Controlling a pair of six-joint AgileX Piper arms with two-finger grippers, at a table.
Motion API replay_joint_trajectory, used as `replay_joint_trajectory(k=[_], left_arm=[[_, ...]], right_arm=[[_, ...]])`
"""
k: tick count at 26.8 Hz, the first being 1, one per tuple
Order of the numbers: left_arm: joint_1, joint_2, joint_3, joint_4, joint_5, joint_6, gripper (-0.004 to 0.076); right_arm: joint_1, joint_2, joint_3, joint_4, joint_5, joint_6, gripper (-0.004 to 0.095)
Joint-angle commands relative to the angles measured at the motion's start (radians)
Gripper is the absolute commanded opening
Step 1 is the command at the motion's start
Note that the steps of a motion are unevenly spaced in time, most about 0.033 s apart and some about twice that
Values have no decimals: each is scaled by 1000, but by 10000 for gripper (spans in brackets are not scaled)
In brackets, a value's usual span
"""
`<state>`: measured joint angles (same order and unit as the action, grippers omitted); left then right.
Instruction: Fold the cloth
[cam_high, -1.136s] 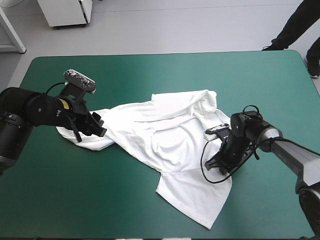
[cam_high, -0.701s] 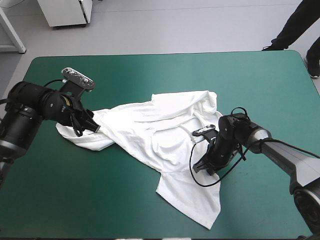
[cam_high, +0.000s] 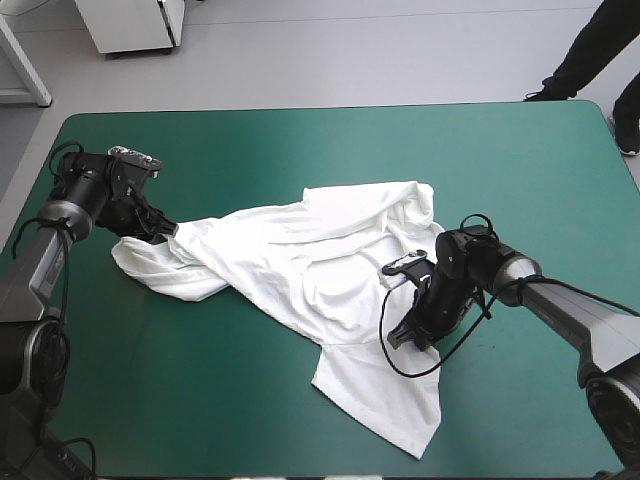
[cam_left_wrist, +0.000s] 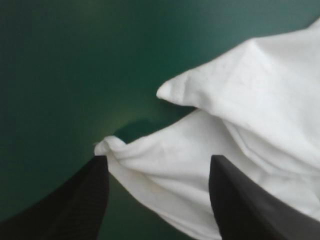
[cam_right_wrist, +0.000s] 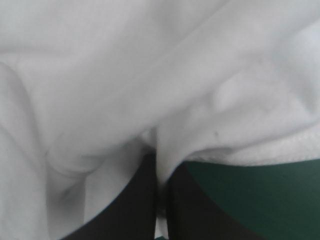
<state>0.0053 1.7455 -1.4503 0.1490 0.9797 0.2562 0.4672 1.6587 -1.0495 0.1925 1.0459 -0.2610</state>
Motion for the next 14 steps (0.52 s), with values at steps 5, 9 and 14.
replay_joint_trajectory(k=[5, 9, 14], left_arm=[[69, 78, -46, -19, -70, 48, 433], [94, 97, -65, -99, -76, 92, 433], [98, 141, -65, -114, -69, 107, 433]], right_arm=[[8, -7, 0, -24, 101, -11, -17], [8, -7, -43, -22, 115, -11, -17], [8, -7, -94, -6, 136, -11, -17]])
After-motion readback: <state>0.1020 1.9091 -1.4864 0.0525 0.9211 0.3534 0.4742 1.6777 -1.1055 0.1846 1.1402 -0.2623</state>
